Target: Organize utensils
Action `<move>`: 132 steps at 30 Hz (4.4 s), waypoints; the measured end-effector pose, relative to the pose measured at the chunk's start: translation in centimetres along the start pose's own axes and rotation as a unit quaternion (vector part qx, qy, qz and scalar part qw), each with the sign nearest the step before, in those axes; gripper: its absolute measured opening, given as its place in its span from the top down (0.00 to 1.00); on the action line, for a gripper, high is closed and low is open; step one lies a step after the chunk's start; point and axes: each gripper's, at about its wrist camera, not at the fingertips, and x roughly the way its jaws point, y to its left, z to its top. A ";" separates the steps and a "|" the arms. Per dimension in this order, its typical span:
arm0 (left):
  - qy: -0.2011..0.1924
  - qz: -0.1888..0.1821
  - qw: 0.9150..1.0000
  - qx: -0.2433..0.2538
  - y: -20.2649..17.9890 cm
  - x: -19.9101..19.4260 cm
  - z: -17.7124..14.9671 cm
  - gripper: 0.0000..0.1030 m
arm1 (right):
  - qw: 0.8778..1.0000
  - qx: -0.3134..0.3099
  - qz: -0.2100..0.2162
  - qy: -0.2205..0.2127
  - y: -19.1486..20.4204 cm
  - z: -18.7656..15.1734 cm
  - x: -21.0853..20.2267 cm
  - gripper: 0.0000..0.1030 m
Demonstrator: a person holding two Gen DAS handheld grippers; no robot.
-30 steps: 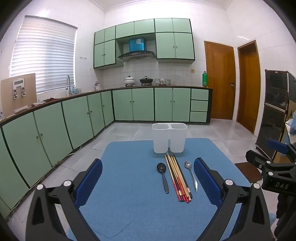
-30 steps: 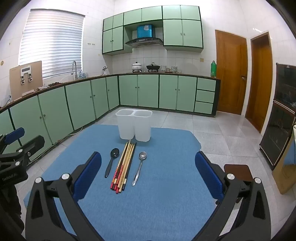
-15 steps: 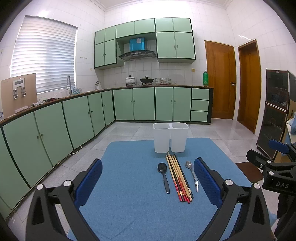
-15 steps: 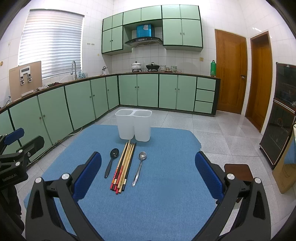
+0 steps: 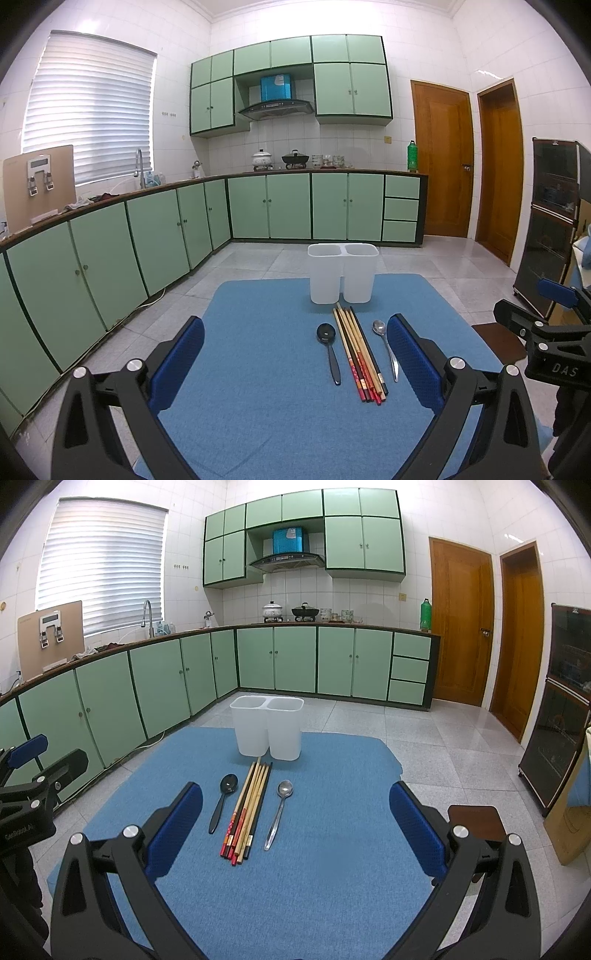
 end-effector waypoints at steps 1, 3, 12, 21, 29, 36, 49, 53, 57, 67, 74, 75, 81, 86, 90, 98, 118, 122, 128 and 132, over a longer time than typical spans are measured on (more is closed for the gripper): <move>0.000 0.000 1.000 0.000 0.1 0.0 0.0 0.06 | 1.000 0.000 0.000 0.000 0.0 0.0 0.0 0.05; 0.000 0.000 1.000 0.000 0.1 -0.3 0.1 0.06 | 1.000 0.000 0.000 0.000 0.0 0.0 0.0 0.05; 0.002 0.002 1.000 0.002 -0.2 -0.2 -0.1 0.06 | 1.000 0.001 0.001 0.001 0.0 -0.1 -0.1 0.05; 0.004 0.002 1.000 0.001 0.0 -0.2 -0.1 0.06 | 1.000 0.001 0.000 0.002 -0.2 -0.1 0.2 0.05; 0.007 0.004 1.000 0.002 -0.1 0.1 -0.2 0.06 | 1.000 0.002 0.000 0.003 -0.3 -0.2 0.4 0.05; 0.010 0.005 1.000 0.003 -0.2 0.4 -0.2 0.06 | 1.000 0.004 0.000 0.006 0.2 -2.2 1.1 0.05; 0.020 0.006 1.000 0.004 -0.4 1.2 -0.3 0.06 | 1.000 0.007 -0.004 0.008 0.3 -2.0 1.5 0.05; 0.025 0.007 1.000 0.003 -0.3 1.7 -0.4 0.06 | 1.000 0.009 -0.003 0.012 0.2 -1.7 1.8 0.05; 0.029 0.007 1.000 0.003 -0.3 2.1 -0.4 0.06 | 1.000 0.010 -0.003 0.018 0.2 -1.8 2.2 0.05; 0.063 0.020 0.998 0.014 -0.2 7.1 -0.6 0.06 | 0.999 0.006 -0.009 0.047 -0.9 -0.4 7.2 0.05; 0.105 0.031 0.994 0.013 0.6 13.5 -0.9 0.06 | 0.995 0.004 0.005 0.099 -1.5 -0.2 14.1 0.05; 0.111 0.032 0.993 0.012 0.7 14.6 -1.0 0.06 | 0.993 0.011 0.011 0.114 -1.6 -0.1 15.8 0.05; 0.150 0.036 0.988 0.013 1.0 19.6 -2.0 0.06 | 0.987 0.020 0.019 0.160 -1.1 -0.7 21.2 0.07; 0.182 0.037 0.983 0.011 1.1 23.0 -3.2 0.08 | 0.979 0.014 0.024 0.203 -0.1 -2.0 26.0 0.20; 0.204 0.036 0.978 0.011 1.3 24.7 -4.3 0.10 | 0.974 0.021 0.025 0.226 0.2 -3.0 28.0 0.30; 0.221 0.027 0.975 0.008 1.2 26.7 -5.2 0.11 | 0.968 0.027 0.019 0.250 0.6 -3.4 30.6 0.50; 0.256 -0.011 0.966 0.028 -3.9 32.9 -4.7 0.10 | 0.970 0.031 0.030 0.238 -1.0 -3.2 29.9 0.73; 0.269 -0.007 0.963 0.029 -3.9 34.0 -5.0 0.10 | 0.970 0.031 0.033 0.240 -1.6 -3.3 30.0 0.72; 0.278 -0.018 0.960 0.011 -3.1 34.8 -5.0 0.11 | 0.967 0.015 0.032 0.253 -0.6 -3.2 30.1 0.71; 0.280 -0.036 0.959 0.000 -2.6 34.9 -4.6 0.25 | 0.961 0.016 0.034 0.275 -0.4 -2.4 31.0 0.70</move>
